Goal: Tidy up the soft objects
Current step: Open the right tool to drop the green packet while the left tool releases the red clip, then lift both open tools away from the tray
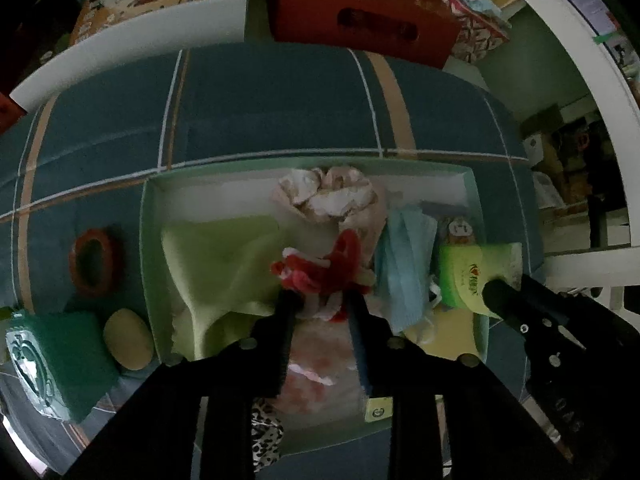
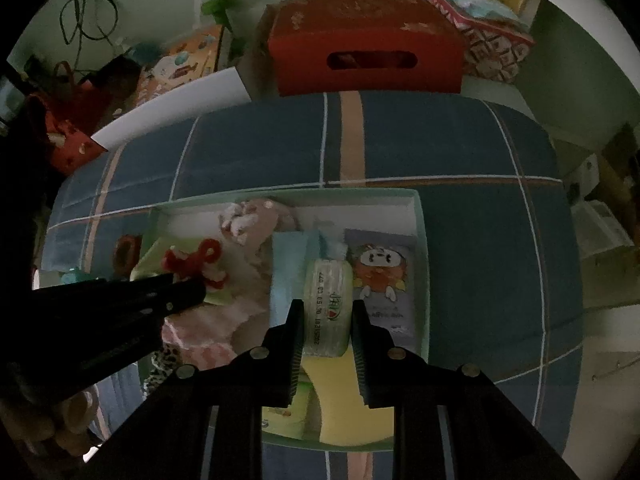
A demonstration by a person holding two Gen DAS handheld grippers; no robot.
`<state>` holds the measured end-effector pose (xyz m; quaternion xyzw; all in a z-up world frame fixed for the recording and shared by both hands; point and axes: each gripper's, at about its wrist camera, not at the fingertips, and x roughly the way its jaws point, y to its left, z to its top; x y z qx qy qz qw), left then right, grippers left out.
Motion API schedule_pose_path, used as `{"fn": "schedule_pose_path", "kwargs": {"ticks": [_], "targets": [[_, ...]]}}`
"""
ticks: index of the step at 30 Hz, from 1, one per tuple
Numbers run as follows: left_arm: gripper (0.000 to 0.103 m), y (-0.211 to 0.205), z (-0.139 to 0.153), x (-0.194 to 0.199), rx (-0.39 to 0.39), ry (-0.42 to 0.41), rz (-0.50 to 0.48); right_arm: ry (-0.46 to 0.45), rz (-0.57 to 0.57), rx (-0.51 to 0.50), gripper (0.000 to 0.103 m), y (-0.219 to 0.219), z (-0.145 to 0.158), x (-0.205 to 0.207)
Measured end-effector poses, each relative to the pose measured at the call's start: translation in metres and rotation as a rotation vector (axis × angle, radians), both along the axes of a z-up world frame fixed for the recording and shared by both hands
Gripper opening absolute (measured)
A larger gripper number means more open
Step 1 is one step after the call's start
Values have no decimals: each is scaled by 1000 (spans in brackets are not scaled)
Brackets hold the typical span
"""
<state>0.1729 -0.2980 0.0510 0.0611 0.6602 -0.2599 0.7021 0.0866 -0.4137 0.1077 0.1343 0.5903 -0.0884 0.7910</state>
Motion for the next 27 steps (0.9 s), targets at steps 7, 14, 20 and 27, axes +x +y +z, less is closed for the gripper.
{"fn": "schedule_pose_path", "kwargs": {"ticks": [7, 14, 20, 27], "targets": [[58, 0, 8, -4, -8, -15, -11, -6, -16, 21, 27, -4, 2, -3], [75, 15, 23, -7, 10, -40, 8, -12, -31, 18, 37, -2, 15, -11], [83, 41, 38, -12, 14, -66, 48, -4, -19, 1, 38, 9, 24, -21], [91, 67, 54, -23, 17, -99, 83, 4, 13, -40, 51, 33, 34, -34]]}}
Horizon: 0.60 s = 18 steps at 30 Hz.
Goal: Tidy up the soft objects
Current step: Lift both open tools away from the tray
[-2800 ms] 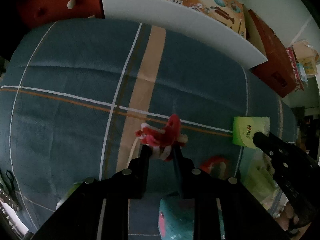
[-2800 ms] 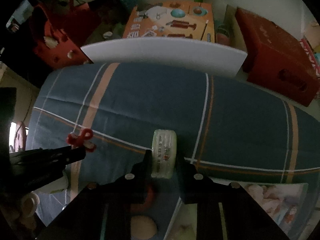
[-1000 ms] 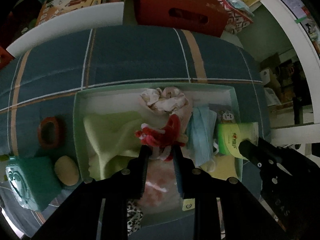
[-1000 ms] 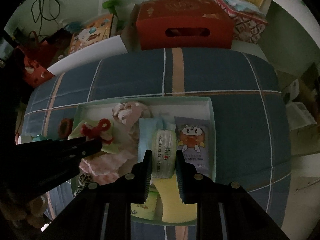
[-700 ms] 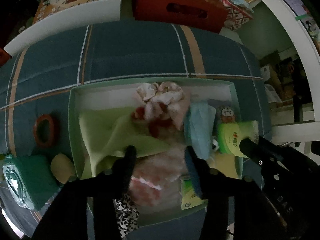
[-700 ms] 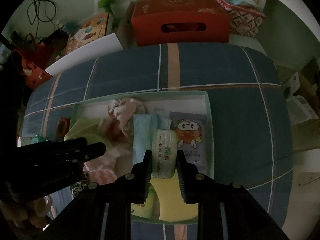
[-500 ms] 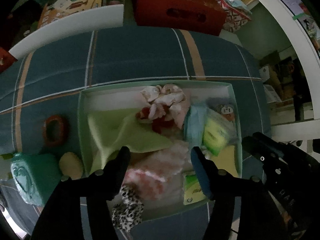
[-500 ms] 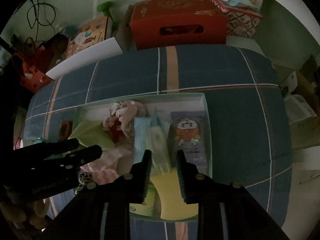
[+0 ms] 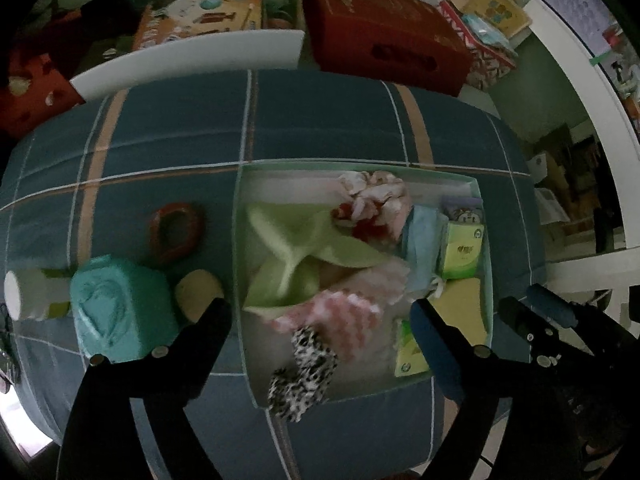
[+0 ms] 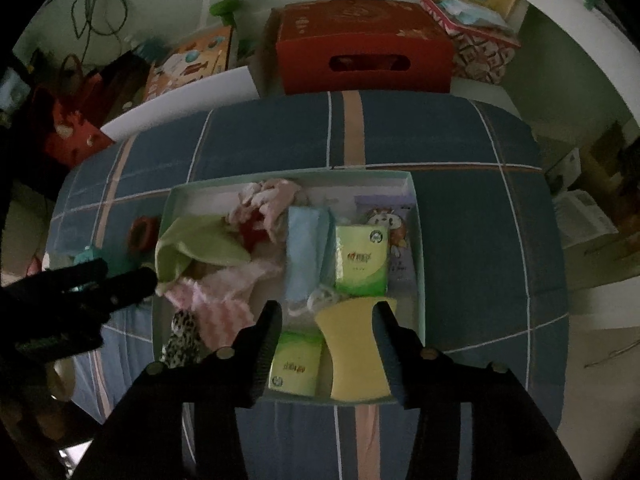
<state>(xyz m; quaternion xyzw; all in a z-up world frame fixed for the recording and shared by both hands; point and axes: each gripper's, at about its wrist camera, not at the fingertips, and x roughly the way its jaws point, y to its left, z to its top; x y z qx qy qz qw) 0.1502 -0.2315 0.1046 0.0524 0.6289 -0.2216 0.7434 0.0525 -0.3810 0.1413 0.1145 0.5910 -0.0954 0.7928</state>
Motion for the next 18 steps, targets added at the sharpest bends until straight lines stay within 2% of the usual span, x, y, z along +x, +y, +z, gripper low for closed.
{"fn": "schedule_pose_path", "kwargs": {"ticks": [1, 2, 3, 6, 12, 18], "targets": [[92, 4, 2, -1, 2, -11, 4, -1, 3, -1, 53, 2, 1, -1], [96, 9, 6, -4, 12, -31, 10, -1, 6, -5, 59, 6, 2, -3], [99, 12, 8, -5, 24, -45, 13, -2, 9, -13, 70, 9, 4, -4], [102, 26, 12, -9, 48, -71, 19, -11, 26, -47, 86, 22, 10, -8], [102, 59, 18, -16, 48, -95, 38, -26, 64, -78, 96, 45, 19, -13], [102, 95, 23, -20, 33, -102, 81, -51, 116, -100, 97, 75, 31, -18]]}}
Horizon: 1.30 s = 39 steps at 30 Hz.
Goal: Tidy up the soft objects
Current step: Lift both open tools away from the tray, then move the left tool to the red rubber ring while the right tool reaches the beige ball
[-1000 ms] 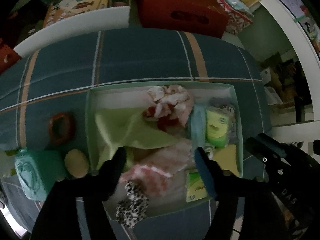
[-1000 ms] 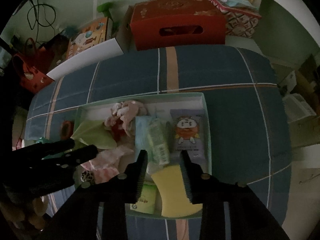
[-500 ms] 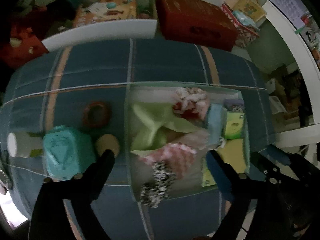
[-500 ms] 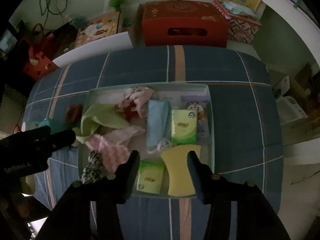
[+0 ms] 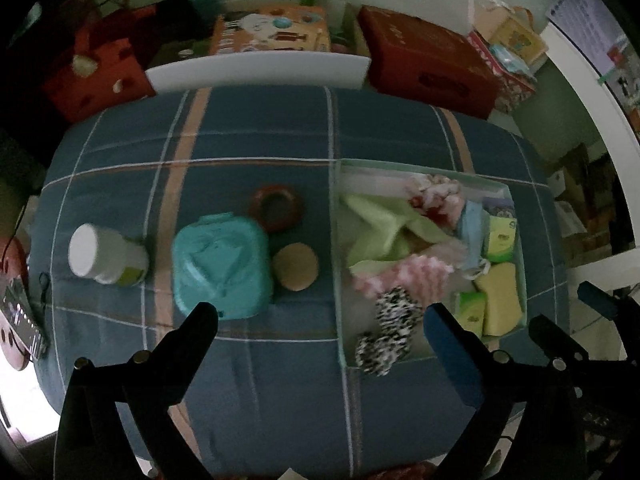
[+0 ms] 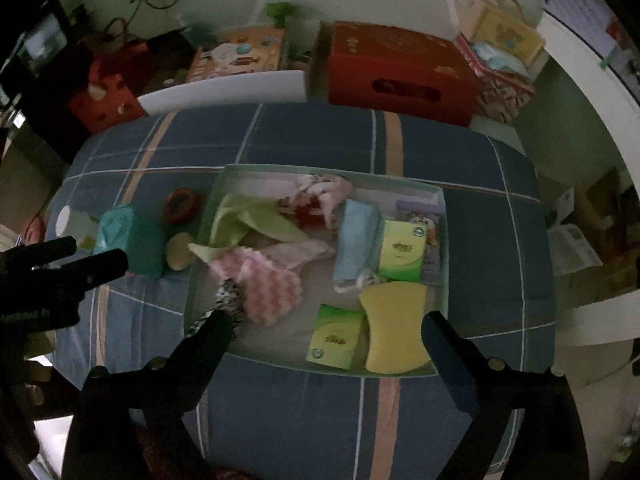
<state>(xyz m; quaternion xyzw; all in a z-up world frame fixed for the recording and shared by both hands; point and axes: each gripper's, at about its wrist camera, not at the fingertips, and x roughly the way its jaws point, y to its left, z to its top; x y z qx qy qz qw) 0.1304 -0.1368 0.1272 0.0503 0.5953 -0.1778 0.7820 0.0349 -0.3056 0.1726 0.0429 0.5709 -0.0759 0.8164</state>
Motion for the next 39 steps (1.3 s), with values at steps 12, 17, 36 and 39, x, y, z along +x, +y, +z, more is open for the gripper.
{"fn": "schedule_pose_path", "kwargs": {"ticks": [12, 17, 36, 39], "targets": [[102, 62, 5, 2, -28, -19, 71, -28, 90, -3, 97, 59, 13, 7], [102, 85, -3, 4, -44, -14, 105, -26, 127, 18, 97, 84, 6, 13], [102, 110, -47, 38, -89, 104, 189, 31, 176, 88, 97, 122, -38, 63], [102, 106, -45, 55, -83, 101, 181, 18, 170, 108, 97, 120, -37, 79]]}}
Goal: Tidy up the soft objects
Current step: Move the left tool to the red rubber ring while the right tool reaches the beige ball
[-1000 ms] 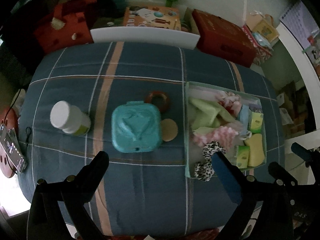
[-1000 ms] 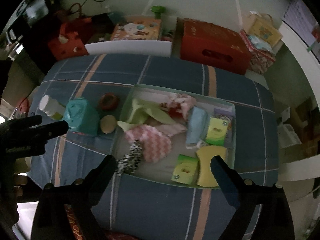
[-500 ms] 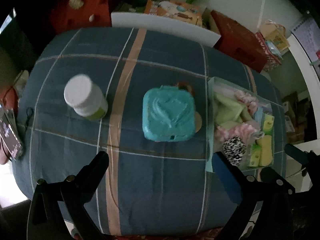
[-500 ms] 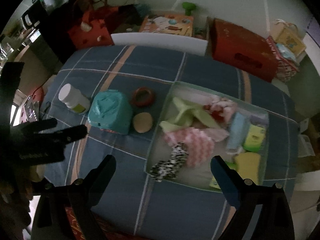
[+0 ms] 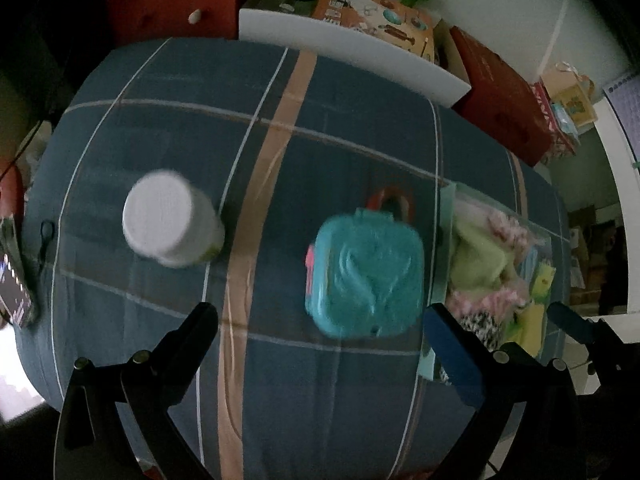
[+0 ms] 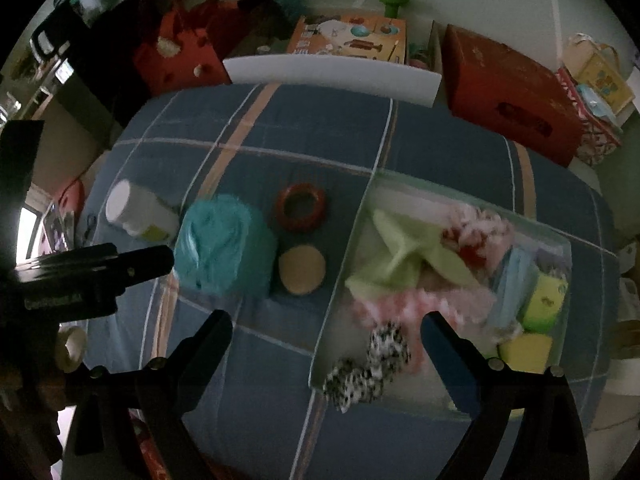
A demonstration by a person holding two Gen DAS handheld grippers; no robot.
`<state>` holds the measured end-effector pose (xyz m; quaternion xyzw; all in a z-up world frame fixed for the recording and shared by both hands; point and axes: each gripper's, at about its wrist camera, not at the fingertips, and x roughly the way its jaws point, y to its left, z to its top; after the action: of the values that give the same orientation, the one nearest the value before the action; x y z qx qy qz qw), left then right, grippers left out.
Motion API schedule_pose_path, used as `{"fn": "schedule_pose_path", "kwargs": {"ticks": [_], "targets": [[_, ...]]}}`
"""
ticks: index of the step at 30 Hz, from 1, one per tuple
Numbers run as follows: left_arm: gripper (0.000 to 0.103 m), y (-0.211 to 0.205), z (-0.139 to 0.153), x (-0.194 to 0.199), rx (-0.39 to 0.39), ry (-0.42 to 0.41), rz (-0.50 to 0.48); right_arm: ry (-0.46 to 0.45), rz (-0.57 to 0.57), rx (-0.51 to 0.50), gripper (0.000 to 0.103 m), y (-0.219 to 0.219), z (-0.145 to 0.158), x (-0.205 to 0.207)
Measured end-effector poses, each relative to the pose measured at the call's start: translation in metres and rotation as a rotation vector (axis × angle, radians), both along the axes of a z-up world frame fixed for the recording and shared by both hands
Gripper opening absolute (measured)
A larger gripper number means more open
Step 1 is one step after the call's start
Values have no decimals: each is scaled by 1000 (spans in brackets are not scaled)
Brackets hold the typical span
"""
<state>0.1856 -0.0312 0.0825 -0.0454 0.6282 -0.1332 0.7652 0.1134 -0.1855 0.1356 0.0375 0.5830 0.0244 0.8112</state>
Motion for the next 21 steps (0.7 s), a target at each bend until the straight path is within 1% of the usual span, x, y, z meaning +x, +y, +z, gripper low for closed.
{"fn": "schedule_pose_path", "kwargs": {"ticks": [4, 8, 12, 15, 19, 21], "targets": [[102, -4, -3, 24, 11, 14, 3, 9, 26, 0, 96, 2, -8, 15], [102, -11, -10, 47, 52, 32, -8, 37, 42, 15, 86, -1, -21, 31], [102, -17, -14, 64, 55, 45, -10, 37, 33, 39, 79, -2, -28, 50], [102, -27, -20, 76, 76, 61, -41, 37, 40, 60, 72, -3, -32, 60], [102, -39, -28, 90, 102, 81, -70, 66, 68, 44, 69, -2, -44, 69], [102, -44, -33, 98, 107, 93, -74, 78, 65, 49, 65, -2, -51, 76]]}}
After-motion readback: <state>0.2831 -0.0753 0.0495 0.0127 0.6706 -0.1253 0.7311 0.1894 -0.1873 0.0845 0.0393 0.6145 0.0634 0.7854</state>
